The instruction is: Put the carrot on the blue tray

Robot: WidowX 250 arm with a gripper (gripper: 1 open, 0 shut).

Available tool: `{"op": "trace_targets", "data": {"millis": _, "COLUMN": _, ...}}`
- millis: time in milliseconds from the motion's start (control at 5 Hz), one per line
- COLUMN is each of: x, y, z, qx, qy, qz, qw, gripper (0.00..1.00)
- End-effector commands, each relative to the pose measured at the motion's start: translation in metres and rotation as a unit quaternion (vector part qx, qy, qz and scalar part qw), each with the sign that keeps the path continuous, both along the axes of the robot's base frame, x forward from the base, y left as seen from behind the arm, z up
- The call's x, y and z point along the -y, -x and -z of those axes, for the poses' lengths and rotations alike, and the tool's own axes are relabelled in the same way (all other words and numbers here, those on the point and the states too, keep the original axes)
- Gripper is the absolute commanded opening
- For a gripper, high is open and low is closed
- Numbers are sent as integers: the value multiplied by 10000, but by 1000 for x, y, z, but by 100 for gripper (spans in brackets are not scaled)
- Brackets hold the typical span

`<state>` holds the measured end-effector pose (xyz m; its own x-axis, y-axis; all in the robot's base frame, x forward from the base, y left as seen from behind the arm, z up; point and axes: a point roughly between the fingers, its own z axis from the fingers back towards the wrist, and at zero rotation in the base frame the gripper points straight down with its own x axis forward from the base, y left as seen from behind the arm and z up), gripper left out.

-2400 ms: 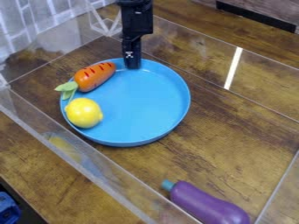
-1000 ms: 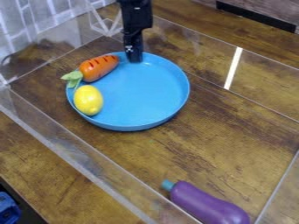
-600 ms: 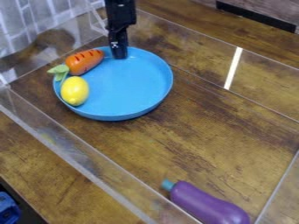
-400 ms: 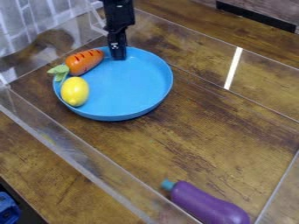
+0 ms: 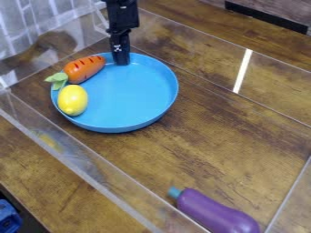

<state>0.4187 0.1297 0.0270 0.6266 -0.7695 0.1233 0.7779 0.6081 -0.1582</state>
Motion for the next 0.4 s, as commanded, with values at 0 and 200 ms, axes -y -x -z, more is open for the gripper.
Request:
{"op": "trace_targets", "data": {"millis": 0, "x": -2, "y": -6, "z": -62, "qx": 623, "qy": -195, "qz": 140, "qw": 9978, "gripper": 0}}
{"op": "trace_targets", "data": {"millis": 200, "x": -8, "y": 4, "z": -67, "qx": 586, "qy": -126, "qz": 162, "qw": 9981, "gripper": 0}}
